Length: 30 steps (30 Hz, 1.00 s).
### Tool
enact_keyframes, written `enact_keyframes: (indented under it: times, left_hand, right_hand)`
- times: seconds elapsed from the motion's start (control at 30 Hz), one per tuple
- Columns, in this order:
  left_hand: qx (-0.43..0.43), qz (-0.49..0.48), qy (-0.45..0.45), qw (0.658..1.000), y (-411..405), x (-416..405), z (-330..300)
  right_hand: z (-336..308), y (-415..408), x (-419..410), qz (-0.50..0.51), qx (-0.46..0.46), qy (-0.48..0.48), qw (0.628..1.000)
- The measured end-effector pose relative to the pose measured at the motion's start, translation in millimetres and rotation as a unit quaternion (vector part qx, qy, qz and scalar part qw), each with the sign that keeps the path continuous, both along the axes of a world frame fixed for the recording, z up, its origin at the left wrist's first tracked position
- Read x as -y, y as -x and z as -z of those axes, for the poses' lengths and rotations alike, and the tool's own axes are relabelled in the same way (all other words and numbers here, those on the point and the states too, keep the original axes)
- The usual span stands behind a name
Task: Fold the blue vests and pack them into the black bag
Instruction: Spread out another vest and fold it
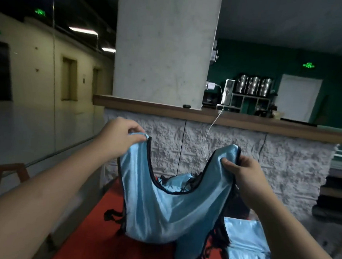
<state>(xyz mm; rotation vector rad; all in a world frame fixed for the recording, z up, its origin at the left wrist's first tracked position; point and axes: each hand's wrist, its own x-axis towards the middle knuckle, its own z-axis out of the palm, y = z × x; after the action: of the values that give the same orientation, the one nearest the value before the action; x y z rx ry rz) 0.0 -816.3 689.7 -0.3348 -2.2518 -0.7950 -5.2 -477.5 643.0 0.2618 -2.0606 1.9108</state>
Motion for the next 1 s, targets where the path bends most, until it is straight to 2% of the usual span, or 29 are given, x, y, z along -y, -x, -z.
enact_keyframes:
  times: [0.2, 0.37, 0.5, 0.8, 1.0]
  left_hand:
    - [-0.070, 0.022, -0.018, 0.997, -31, 3, -72]
    - [-0.081, 0.031, -0.016, 0.996, -20, 6, -78]
    - [-0.032, 0.024, 0.003, 0.999, 20, 10, -35]
    - [0.117, 0.018, 0.033, 0.992, 150, 32, 110]
    - [0.157, 0.026, 0.040, 0.987, 246, 20, 188]
  right_hand:
    - [-67, -22, -3, -0.027, -0.078, 0.021, 0.996]
    - [-71, -15, -7, -0.054, -0.078, 0.030, 0.995]
    - [-33, 19, -10, -0.051, -0.025, 0.038, 0.998]
    - [96, 138, -21, -0.049, 0.115, 0.054, 0.991]
    - [172, 218, -28, -0.051, 0.172, 0.067, 0.981]
